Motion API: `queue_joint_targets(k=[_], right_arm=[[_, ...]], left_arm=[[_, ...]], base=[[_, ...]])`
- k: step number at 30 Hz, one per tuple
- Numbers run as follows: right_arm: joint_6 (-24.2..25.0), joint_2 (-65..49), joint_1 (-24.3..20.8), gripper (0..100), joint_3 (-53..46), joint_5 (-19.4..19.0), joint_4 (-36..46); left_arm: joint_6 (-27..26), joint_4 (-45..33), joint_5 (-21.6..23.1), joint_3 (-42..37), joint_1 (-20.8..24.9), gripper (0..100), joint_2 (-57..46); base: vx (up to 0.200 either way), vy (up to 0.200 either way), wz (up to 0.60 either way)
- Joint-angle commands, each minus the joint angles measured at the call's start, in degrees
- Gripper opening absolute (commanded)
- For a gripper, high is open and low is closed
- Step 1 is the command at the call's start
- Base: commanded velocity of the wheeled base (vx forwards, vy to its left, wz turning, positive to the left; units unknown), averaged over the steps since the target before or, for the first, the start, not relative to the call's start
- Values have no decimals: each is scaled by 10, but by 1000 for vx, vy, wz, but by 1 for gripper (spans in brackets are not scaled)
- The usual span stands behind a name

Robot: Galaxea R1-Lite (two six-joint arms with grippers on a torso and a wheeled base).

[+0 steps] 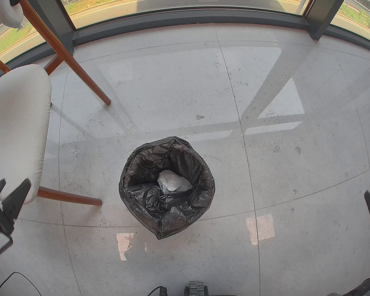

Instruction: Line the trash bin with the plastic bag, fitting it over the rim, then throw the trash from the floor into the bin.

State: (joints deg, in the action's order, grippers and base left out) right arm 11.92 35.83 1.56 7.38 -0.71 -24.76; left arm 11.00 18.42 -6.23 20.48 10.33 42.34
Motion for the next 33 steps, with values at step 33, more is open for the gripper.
queue_joint_targets(k=[33], right_arm=[[-116, -297, -70, 100, -73, 17, 249]], left_arm=[[-99, -169, 18, -202, -99, 100, -423]], base=[[0, 0, 0]])
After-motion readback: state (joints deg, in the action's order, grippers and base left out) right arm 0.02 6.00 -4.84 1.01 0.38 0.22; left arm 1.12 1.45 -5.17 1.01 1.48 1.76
